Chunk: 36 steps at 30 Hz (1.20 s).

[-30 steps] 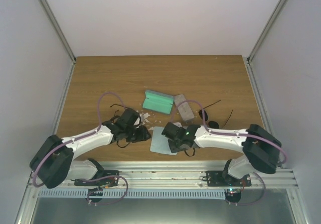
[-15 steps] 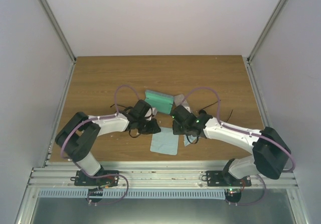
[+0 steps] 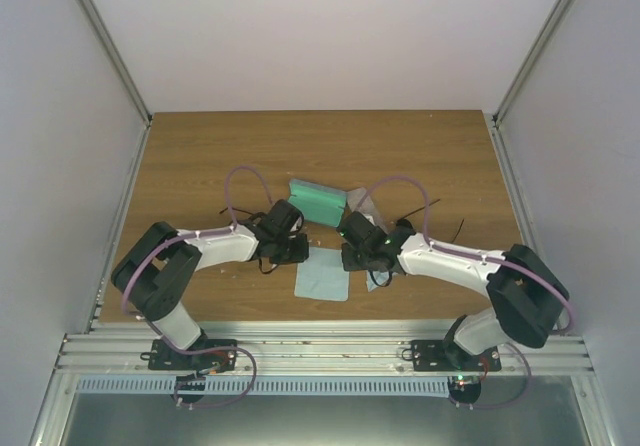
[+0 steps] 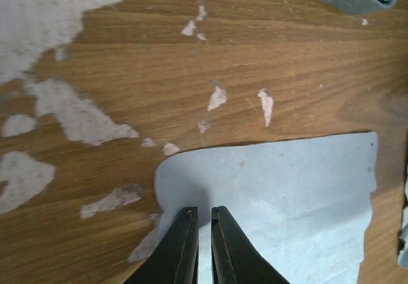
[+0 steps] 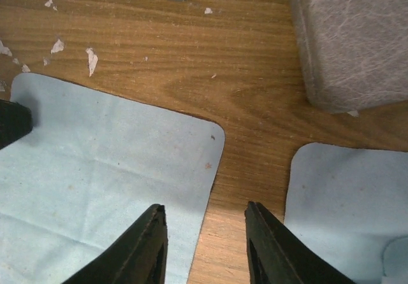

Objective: Organize the sunglasses
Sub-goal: Fold the glasses cleaning cloth at the center of the board.

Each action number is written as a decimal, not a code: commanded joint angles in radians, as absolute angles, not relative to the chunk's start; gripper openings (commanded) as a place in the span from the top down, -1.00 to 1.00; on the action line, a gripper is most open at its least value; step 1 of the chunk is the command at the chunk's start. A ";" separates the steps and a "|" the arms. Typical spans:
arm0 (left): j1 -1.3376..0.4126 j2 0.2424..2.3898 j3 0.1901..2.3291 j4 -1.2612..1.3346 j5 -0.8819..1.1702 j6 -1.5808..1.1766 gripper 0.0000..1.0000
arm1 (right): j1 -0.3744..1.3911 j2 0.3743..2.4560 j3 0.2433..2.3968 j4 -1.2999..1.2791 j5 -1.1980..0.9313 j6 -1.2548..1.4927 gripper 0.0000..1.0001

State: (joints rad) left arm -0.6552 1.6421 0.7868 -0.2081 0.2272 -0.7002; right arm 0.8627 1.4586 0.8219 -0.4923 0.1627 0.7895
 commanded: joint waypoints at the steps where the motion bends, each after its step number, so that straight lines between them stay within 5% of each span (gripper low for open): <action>1: -0.649 1.599 0.757 -0.267 0.126 -0.742 0.80 | 0.855 1.495 0.828 -0.451 0.150 0.746 0.27; 6: -0.649 1.525 0.767 -0.240 0.171 -0.725 0.74 | 0.854 1.552 0.859 -0.443 0.156 0.724 0.10; 16: -0.624 1.574 0.837 -0.298 0.142 -0.631 0.14 | 0.832 1.646 0.889 -0.428 0.204 0.772 0.22; 24: -0.620 1.665 0.869 -0.292 0.209 -0.563 0.14 | 0.823 1.697 0.889 -0.397 0.176 0.755 0.40; 36: -0.618 1.715 0.890 -0.293 0.239 -0.543 0.44 | 0.822 1.720 0.878 -0.368 0.106 0.720 0.69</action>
